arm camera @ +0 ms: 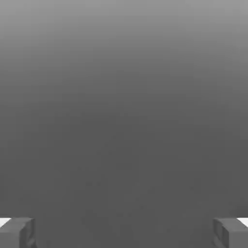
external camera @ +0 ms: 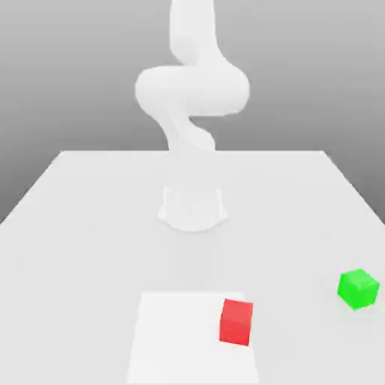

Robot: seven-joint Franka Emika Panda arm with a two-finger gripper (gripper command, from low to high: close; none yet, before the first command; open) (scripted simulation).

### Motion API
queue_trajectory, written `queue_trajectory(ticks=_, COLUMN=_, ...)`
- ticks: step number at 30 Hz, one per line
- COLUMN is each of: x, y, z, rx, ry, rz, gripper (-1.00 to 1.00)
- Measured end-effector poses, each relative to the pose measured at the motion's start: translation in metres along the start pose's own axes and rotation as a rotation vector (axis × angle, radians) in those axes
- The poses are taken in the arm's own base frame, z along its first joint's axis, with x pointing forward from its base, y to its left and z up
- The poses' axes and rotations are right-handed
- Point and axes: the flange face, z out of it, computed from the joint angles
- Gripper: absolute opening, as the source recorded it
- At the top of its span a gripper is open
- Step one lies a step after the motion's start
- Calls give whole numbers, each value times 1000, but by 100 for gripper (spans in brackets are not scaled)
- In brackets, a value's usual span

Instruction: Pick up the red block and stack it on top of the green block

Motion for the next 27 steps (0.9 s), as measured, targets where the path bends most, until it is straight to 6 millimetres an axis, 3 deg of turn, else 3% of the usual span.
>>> queue_trajectory(ticks=7, x=-55, y=21, z=159, rx=-190, ry=-149, rz=64, gripper=0)
queue_trajectory(ticks=13, x=-124, y=68, z=264, rx=-349, ry=-272, rz=117, gripper=0)
queue_trajectory(ticks=17, x=-179, y=110, z=317, rx=-455, ry=-354, rz=152, gripper=0)
queue_trajectory(ticks=20, x=-224, y=145, z=345, rx=-535, ry=-416, rz=175, gripper=0)
queue_trajectory(ticks=26, x=-263, y=183, z=394, rx=-567, ry=-438, rz=191, gripper=0)
queue_trajectory(ticks=27, x=-267, y=188, z=401, rx=-567, ry=-438, rz=190, gripper=-100)
